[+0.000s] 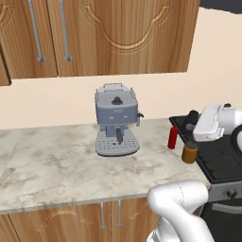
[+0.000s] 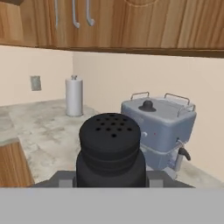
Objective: Collect the turmeric, ketchup, and shaker from the cabinet and place them next to the stove.
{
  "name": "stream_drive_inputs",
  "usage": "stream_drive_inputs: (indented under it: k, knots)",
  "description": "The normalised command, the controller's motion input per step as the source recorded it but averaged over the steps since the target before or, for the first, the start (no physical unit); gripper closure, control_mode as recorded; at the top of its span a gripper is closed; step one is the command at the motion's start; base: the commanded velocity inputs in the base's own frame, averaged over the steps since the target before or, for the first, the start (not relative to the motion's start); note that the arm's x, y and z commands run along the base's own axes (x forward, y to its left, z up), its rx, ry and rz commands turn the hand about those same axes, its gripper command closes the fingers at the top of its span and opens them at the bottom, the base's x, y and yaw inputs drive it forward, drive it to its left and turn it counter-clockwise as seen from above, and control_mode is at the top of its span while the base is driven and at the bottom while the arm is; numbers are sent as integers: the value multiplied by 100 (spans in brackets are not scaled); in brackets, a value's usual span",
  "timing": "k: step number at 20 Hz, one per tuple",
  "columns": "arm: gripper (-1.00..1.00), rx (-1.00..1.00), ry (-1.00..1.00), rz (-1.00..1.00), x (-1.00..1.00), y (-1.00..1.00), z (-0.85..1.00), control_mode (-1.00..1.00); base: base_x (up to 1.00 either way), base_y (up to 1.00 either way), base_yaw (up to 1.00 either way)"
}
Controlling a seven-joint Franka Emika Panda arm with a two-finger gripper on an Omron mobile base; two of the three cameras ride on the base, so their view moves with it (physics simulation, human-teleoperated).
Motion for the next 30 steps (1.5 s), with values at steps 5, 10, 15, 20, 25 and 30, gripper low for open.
stream_drive_inputs:
  k: [5, 10, 15, 20, 25, 30]
  knots:
    - [100, 26, -5, -1, -34, -100, -67, -100, 0, 0, 0]
    - [100, 15, 0, -1, -4, -100, -60, -100, 0, 0, 0]
    - [100, 2, 1, 0, 9, -68, -70, -100, 0, 0, 0]
    - [100, -5, 0, 6, 2, -18, -83, -100, 0, 0, 0]
    - [100, -16, 0, 9, 2, 0, -77, -100, 0, 0, 0]
    - [100, -12, 0, 6, 15, 0, -32, -100, 0, 0, 0]
